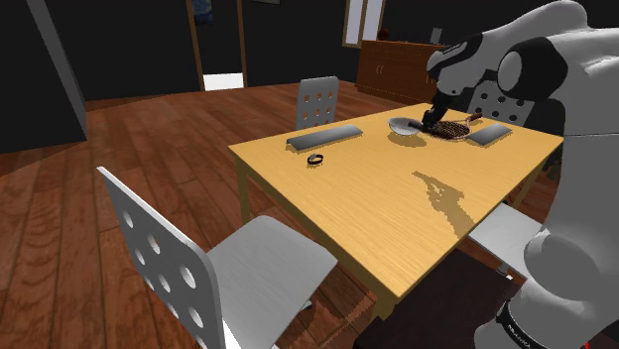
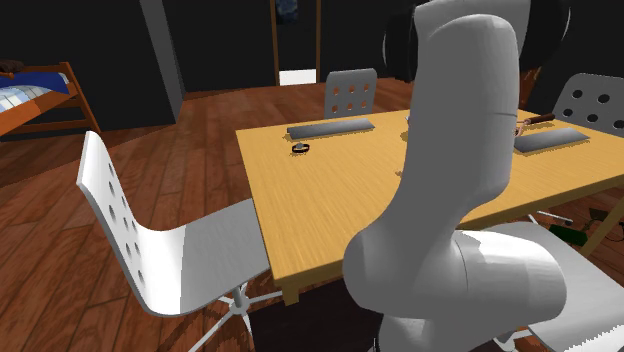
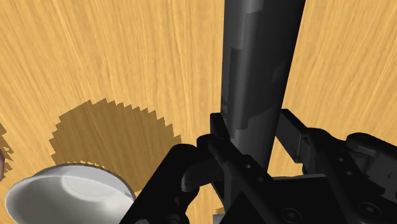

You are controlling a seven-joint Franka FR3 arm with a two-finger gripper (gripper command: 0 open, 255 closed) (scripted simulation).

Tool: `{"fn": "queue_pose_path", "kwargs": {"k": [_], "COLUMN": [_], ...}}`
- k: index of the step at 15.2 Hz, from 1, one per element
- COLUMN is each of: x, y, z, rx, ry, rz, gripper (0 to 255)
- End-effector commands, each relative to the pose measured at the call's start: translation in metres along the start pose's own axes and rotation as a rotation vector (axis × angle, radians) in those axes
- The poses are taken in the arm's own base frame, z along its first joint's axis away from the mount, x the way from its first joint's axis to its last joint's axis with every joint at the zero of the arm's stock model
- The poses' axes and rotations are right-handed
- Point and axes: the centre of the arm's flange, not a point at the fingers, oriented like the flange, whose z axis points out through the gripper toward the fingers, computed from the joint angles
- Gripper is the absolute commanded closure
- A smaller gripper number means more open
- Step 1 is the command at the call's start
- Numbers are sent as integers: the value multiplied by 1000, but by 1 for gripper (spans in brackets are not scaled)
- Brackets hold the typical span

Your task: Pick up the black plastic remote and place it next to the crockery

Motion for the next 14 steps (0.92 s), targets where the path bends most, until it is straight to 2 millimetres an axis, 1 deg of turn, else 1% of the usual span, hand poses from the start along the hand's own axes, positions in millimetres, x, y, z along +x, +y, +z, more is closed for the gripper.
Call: {"fn": "queue_pose_path", "kwargs": {"k": [1,5,14], "x": [-2,-3,-14], "y": [28,82,80], "z": [0,1,48], "rx": [0,0,0], "ry": [1,1,1], "rz": [-2,-2,-2], "gripper": [255,255,255]}}
